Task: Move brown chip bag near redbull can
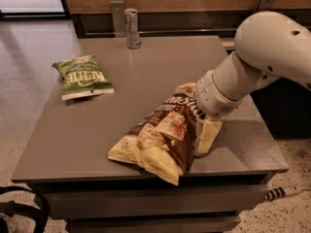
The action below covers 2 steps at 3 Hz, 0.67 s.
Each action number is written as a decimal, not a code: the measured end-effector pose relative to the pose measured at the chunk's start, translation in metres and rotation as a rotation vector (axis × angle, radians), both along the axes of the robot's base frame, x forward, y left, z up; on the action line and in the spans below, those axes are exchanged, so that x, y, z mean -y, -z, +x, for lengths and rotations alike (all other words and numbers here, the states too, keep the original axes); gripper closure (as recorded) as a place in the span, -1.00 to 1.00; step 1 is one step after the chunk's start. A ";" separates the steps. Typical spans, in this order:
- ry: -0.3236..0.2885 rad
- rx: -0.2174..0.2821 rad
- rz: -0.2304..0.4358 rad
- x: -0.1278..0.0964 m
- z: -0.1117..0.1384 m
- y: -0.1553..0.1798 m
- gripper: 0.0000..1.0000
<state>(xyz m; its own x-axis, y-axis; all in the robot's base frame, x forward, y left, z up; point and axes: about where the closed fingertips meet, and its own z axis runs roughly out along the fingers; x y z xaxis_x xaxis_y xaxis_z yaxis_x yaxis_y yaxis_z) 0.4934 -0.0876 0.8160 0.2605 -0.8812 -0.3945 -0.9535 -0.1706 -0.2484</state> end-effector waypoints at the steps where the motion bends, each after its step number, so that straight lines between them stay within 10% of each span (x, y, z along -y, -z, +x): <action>1: 0.000 0.000 0.000 0.000 0.000 -0.005 0.10; 2: -0.001 0.000 -0.001 0.000 0.000 -0.008 0.72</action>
Offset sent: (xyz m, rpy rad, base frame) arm 0.0000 0.0000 0.0037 0.0000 0.0000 0.0001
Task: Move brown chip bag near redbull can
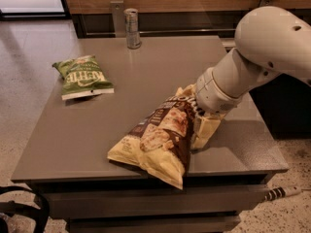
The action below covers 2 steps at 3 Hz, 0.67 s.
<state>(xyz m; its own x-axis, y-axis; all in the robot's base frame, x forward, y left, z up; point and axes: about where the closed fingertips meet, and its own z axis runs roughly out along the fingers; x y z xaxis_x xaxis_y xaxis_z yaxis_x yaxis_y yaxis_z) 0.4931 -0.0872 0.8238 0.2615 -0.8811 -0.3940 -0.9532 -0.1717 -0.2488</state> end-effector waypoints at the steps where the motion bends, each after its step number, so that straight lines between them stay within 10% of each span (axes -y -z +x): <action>1: -0.002 0.001 -0.001 -0.001 -0.001 0.000 1.00; 2: 0.033 -0.006 -0.001 0.006 0.017 0.001 1.00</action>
Offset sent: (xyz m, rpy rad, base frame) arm 0.0685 -0.0295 -0.0088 0.0037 0.0290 -0.1366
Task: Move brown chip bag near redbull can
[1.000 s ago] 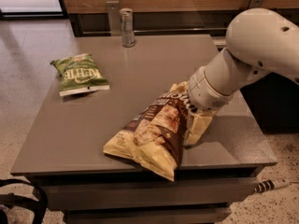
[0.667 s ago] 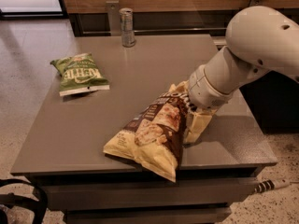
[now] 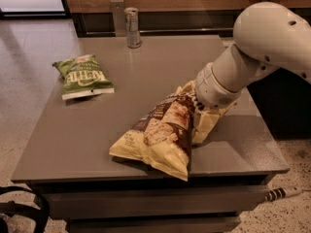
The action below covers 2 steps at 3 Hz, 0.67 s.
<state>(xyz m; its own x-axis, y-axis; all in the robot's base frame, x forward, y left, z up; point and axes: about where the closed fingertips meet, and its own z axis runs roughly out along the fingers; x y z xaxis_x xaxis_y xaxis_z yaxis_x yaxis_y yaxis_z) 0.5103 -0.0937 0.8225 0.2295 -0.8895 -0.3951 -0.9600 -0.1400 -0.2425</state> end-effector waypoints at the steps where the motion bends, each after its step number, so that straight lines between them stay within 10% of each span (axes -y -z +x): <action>1: 0.000 0.000 0.000 0.000 0.000 -0.002 1.00; 2: 0.000 0.000 0.000 0.000 0.000 -0.002 1.00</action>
Offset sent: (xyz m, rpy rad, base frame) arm 0.1628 -0.0847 0.0202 0.0080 -0.0130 -0.2069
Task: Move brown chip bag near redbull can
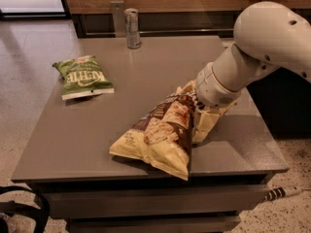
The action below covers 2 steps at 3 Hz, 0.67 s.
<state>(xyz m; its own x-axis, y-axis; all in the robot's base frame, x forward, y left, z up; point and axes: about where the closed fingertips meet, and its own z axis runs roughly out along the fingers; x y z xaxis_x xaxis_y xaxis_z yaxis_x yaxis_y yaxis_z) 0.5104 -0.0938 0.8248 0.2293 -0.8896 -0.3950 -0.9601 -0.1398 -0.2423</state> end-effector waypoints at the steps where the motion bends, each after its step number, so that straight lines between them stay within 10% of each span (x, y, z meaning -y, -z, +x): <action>1: 0.002 0.000 0.000 0.001 0.002 0.000 1.00; 2: 0.002 0.000 0.000 0.001 0.002 0.000 1.00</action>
Offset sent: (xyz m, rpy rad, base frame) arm 0.1862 -0.1023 0.0669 0.0187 -0.0863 -0.2043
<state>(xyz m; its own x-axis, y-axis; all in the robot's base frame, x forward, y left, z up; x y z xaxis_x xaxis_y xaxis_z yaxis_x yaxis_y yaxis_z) 0.5120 -0.0946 0.8253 0.2278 -0.8899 -0.3951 -0.9602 -0.1380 -0.2428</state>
